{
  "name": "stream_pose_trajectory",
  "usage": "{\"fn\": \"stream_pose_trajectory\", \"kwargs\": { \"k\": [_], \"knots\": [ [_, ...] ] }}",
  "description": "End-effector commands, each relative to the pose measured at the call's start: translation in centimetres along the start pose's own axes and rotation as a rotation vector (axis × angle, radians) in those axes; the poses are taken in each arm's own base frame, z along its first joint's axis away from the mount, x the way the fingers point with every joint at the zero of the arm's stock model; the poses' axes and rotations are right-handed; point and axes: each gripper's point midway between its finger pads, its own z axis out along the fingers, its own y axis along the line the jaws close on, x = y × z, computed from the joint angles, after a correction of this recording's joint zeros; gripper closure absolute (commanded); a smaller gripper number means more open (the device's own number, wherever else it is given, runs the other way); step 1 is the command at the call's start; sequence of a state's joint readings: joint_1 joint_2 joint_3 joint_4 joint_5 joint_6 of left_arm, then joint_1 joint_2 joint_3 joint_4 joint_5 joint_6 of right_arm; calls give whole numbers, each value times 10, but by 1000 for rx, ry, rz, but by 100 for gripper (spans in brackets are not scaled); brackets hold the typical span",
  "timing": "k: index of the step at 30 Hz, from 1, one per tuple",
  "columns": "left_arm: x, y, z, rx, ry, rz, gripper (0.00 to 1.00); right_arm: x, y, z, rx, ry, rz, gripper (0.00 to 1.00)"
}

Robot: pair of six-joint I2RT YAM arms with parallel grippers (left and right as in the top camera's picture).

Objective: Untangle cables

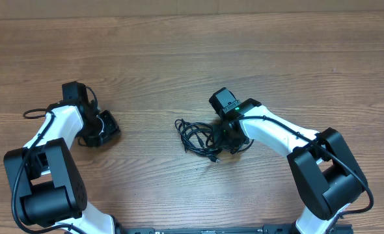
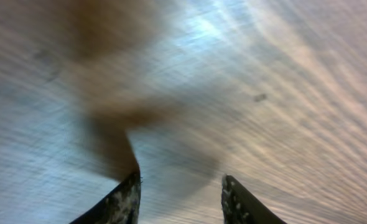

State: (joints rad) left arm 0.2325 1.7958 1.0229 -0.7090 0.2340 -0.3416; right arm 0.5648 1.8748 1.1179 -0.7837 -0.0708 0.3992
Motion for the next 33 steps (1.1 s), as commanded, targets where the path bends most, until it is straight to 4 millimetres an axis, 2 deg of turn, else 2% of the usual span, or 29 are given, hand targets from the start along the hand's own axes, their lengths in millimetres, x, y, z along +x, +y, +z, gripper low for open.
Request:
{"fn": "stream_pose_trajectory", "kwargs": {
  "k": [1,4,8,12,17,22,25,29,33],
  "knots": [
    [1,-29,8,117,21,130,49,14,-37,23,156,41,-2,93],
    [-6,-49,2,142,-5,178,43,16,-37,23,159,49,-1,92],
    [1,-82,-6,150,8,265,36,19,-35,23,143,64,1,92],
    [29,-130,-6,166,35,408,26,18,-31,24,124,59,1,92],
    [61,-155,0,164,83,447,23,15,-30,24,120,50,0,89],
    [80,-183,2,219,91,482,19,12,-28,24,112,36,0,89],
    [89,-190,4,221,101,474,19,11,-28,24,110,31,0,89],
    [96,-188,8,176,100,497,21,10,-27,24,108,26,-1,89],
    [95,-177,17,59,50,495,33,10,-28,24,109,29,-1,88]
  ]
}}
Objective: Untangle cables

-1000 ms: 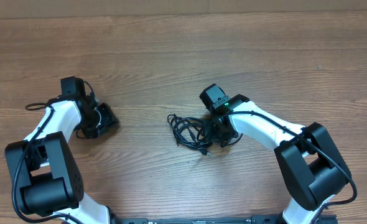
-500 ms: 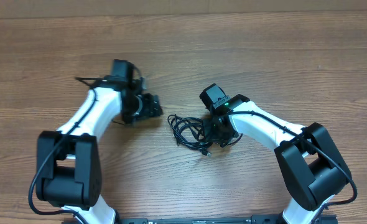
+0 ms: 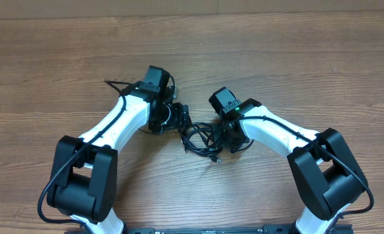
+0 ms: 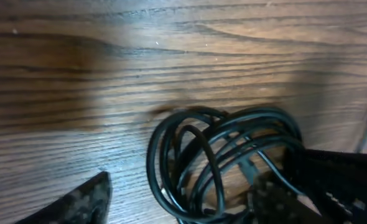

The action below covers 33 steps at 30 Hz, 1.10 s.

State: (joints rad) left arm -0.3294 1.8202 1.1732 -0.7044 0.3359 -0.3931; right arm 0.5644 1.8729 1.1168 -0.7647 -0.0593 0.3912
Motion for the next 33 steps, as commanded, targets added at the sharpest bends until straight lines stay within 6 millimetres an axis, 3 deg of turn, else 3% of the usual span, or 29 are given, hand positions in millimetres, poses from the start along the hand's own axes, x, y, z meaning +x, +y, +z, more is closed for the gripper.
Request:
{"fn": "stream_pose_trajectory", "kwargs": {
  "k": [1,5,8,12,17,22,26,29,33],
  "knots": [
    [-1,16,7,-145,-26,-31,36,16,-28,24,108,53,7,88],
    [1,35,10,-257,-33,-49,39,16,-28,24,108,53,7,88],
    [-3,36,17,-258,-39,-49,36,16,-28,24,108,52,7,88],
    [1,41,31,-270,-8,-51,41,16,-28,24,108,52,7,87],
    [11,53,48,-303,51,-63,69,16,-28,24,108,52,7,87],
    [10,64,47,-359,50,-18,94,16,-28,24,108,51,7,87],
    [8,90,28,-541,36,-7,96,15,-31,24,126,43,7,87],
    [-1,107,-5,-723,11,-22,96,14,-32,24,135,39,7,87],
    [-19,106,-54,-865,-34,-56,96,14,-32,24,135,39,7,87]
  ]
}}
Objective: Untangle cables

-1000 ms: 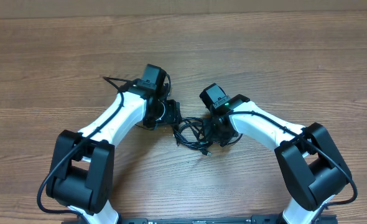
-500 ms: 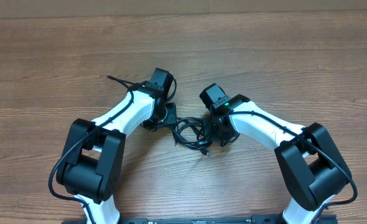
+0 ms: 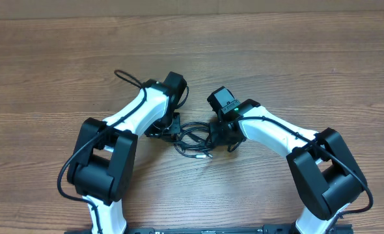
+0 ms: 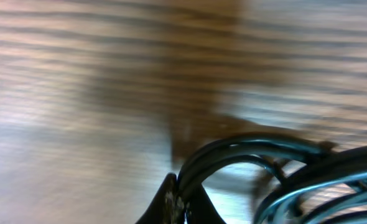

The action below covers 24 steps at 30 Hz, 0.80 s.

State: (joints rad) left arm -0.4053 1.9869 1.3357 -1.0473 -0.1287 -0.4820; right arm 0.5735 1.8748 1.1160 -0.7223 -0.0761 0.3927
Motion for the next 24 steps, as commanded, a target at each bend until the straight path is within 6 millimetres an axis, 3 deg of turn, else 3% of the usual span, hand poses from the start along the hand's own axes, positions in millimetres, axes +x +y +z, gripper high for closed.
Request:
{"fn": "stream_pose_trajectory", "kwargs": {
  "k": [1,7,10,16,19,21,24],
  "knots": [
    [-39,63,-43,-317,-163,-98,96,21,-42,21,168,65,17,87],
    [-55,71,-86,-322,-218,-180,96,21,-42,21,168,65,17,87],
    [-55,65,-87,-271,-203,-190,85,21,-43,21,169,68,20,87],
    [-47,60,-76,-231,-157,-209,82,22,-43,21,170,69,20,87],
    [-46,50,-64,-179,-138,-202,67,20,-42,21,166,63,20,85],
    [-47,33,-56,-91,-123,-146,37,19,-42,22,165,60,19,85],
    [-53,9,-54,53,-116,-47,25,19,-42,22,165,60,19,84]
  ]
}}
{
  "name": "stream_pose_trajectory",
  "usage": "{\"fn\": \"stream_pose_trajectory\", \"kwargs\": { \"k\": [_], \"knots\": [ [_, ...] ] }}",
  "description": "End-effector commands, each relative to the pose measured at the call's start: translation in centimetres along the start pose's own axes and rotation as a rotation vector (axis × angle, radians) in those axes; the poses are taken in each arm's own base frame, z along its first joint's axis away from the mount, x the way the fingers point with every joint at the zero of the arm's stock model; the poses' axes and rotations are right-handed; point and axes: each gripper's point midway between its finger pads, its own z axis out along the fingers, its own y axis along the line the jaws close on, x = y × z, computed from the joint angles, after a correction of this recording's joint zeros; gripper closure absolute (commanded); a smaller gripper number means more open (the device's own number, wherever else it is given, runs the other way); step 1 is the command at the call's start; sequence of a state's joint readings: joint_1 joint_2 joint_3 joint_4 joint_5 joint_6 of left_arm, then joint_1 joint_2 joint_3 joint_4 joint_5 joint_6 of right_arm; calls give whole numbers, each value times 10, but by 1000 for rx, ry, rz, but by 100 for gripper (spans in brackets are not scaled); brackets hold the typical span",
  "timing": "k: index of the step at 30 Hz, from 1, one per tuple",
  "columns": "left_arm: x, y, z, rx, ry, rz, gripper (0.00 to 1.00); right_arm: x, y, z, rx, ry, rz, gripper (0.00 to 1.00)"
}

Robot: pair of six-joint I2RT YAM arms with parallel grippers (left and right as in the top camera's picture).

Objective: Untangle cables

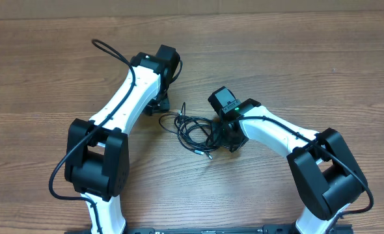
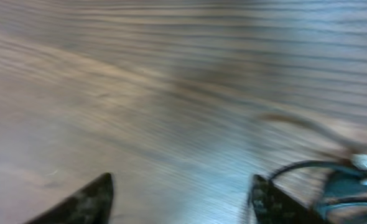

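A tangle of thin black cable (image 1: pixel 195 130) lies mid-table, with one strand and a plug end (image 1: pixel 182 108) drawn out to its upper left. My left gripper (image 1: pixel 159 105) is just left of that strand. In the left wrist view the left gripper (image 2: pixel 182 180) is open over bare wood, and the cable (image 2: pixel 333 171) lies outside its right finger (image 2: pixel 267 199). My right gripper (image 1: pixel 230 140) is down on the right edge of the tangle and appears shut on it, though the wrist hides most of its fingers.
The wooden table (image 1: pixel 296 65) stretches around the cables. The left arm's own grey lead (image 1: pixel 110 52) arcs over the table at the upper left. Both arm bases stand at the near edge.
My left gripper was shut on a loop at the tangle's left edge. It is now open and a little further up and left. A strand has been drawn out to the left. The right gripper has barely moved.
At first my left gripper was open at the far left, away from the tangle that the right gripper kept pinned. Then it was open at the tangle's left edge, then shut on a loop there. Now it is open and off the cable, with a strand drawn out.
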State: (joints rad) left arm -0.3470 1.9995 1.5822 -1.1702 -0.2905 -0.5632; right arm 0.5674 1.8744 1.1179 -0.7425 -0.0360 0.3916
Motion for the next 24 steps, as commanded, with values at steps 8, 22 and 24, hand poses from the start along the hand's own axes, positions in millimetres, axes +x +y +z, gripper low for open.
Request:
{"fn": "stream_pose_trajectory", "kwargs": {
  "k": [8,22,24],
  "knots": [
    [-11,-35,-24,423,105,53,13,19,-31,24,120,60,12,83],
    [10,-71,-51,718,178,224,5,17,-30,24,115,52,12,82],
    [15,-75,-51,707,181,240,4,17,-30,24,115,52,12,82]
  ]
}}
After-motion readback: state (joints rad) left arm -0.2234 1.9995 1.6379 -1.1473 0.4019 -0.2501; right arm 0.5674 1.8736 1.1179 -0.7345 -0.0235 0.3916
